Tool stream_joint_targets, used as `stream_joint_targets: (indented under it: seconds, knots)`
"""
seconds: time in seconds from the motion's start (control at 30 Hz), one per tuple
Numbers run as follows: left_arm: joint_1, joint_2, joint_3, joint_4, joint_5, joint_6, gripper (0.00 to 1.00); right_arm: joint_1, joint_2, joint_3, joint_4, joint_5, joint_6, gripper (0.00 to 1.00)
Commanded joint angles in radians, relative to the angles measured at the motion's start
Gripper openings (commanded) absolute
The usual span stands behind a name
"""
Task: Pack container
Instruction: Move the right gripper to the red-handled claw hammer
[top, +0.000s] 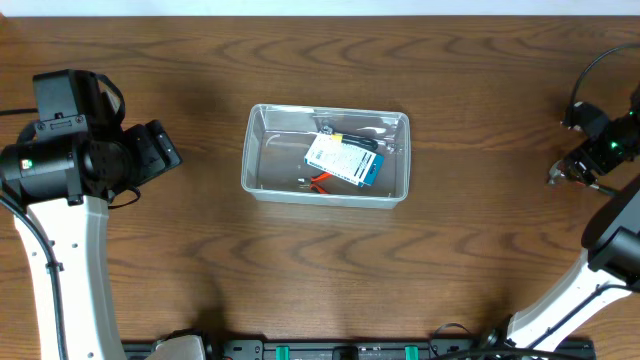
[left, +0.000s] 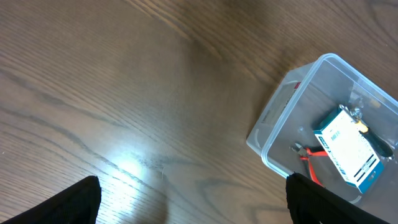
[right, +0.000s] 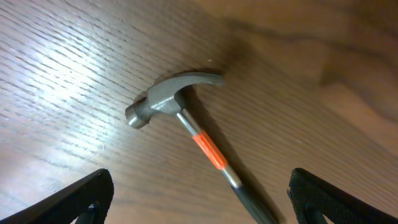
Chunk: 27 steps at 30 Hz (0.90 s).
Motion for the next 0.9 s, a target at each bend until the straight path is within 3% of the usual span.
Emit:
stream_joint_targets:
  seconds: [0.0,0.87]
  knots:
    - [0.003,0.0,0.0,-0.002,-0.012,0.002,0.88,-0.02,0.046,-0.006,0.004,0.002,-0.035,0.93]
    - [0.003,0.0,0.0,0.044,-0.012,0.002,0.88,-0.064,0.131,-0.074,0.084,0.091,-0.038,0.88]
